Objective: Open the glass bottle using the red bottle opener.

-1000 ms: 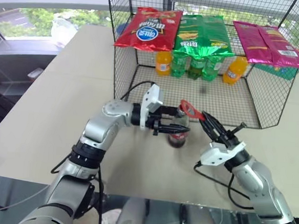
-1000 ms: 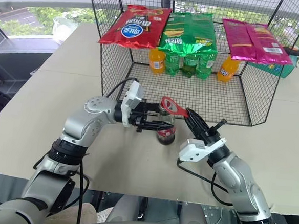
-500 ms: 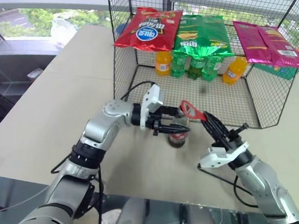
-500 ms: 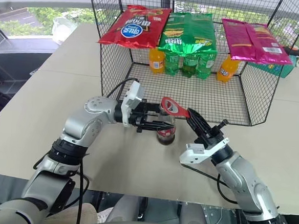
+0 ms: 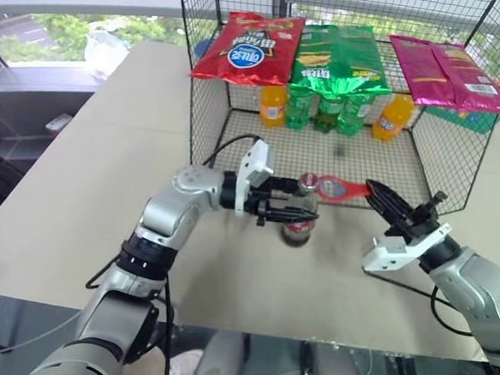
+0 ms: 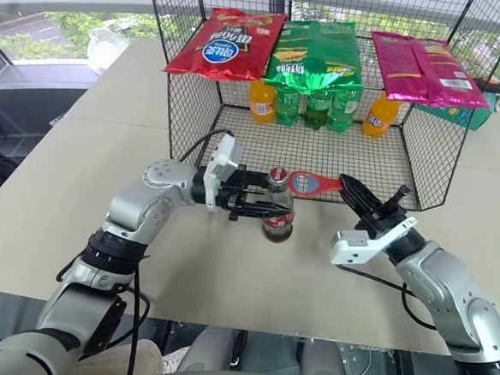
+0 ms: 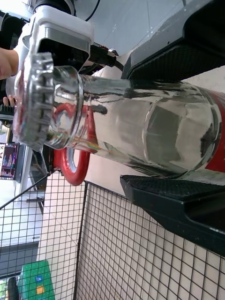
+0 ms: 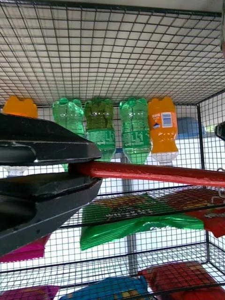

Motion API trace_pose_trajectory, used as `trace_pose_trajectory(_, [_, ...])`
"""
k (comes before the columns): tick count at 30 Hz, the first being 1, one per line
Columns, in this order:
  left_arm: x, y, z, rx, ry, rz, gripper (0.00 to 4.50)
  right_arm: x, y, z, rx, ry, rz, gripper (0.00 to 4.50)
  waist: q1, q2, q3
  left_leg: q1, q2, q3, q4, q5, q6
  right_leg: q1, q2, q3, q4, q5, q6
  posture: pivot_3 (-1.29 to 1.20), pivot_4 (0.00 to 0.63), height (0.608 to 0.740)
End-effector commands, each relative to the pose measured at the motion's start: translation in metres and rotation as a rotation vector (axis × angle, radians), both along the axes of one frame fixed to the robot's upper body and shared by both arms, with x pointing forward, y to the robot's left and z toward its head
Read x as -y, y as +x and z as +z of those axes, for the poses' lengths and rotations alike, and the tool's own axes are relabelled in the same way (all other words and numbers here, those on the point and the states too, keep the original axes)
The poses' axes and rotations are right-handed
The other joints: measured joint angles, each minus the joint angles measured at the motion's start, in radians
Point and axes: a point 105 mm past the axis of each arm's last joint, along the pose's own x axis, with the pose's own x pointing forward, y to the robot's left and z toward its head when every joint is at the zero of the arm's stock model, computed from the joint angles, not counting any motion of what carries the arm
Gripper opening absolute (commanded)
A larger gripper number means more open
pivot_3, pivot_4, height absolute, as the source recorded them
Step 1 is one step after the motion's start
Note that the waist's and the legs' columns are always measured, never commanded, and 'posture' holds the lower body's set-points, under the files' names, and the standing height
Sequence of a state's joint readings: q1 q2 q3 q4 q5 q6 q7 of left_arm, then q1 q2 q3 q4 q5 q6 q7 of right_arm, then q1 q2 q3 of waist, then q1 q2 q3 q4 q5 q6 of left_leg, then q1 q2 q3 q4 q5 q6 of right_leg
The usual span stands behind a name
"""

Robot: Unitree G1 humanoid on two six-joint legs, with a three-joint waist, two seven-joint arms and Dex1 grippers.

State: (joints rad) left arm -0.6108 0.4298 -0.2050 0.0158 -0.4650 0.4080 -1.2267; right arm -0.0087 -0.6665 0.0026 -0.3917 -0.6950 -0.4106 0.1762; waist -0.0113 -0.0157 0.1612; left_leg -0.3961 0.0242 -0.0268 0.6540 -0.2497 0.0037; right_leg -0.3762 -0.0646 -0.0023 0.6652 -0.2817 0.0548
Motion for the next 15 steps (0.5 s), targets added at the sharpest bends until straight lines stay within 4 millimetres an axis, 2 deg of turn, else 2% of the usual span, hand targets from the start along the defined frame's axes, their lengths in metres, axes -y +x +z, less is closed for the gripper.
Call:
trace_pose_trajectory(1, [0.003,0.000,0.007,0.036,-0.010,-0.001,2.23,-0.009,-0.005,0.015,0.001,0.196,0.014,0.00,0.001,0.000,0.000,0.000,0.000,-0.001,0.000,0.000,0.000,0.000,0.000,-0.001,0.000,0.000,0.000,0.00,0.150,0.740])
trace_pose_trajectory(5, [0.002,-0.001,0.007,0.035,-0.015,0.002,2.23,0.004,-0.008,0.017,-0.025,0.305,-0.047,0.00,0.002,0.000,0.000,-0.001,0.000,0.000,0.000,0.000,0.000,0.000,0.000,0.000,0.000,0.000,0.000,0.00,0.150,0.740])
trace_pose_trajectory(7, [0.003,-0.001,0.007,0.035,-0.016,0.003,2.23,0.004,-0.014,0.020,-0.032,0.363,-0.034,0.00,0.003,0.000,0.000,-0.001,0.000,0.000,0.000,0.000,0.000,0.000,-0.001,0.000,-0.001,0.000,0.000,0.00,0.150,0.740])
trace_pose_trajectory(11, [0.004,-0.001,0.007,0.035,-0.018,0.001,2.23,-0.016,-0.026,0.016,-0.060,0.364,0.050,0.00,0.000,0.000,0.000,0.000,0.000,-0.001,0.000,0.000,0.000,0.000,0.000,0.000,0.000,0.000,0.000,0.00,0.150,0.740])
trace_pose_trajectory(15, [0.005,-0.001,0.007,0.035,-0.018,0.000,2.23,-0.034,-0.026,0.002,-0.097,0.320,0.104,0.00,0.000,0.000,0.000,0.000,0.000,0.000,0.000,0.000,0.000,0.000,0.000,0.000,0.000,0.000,0.000,0.00,0.150,0.740])
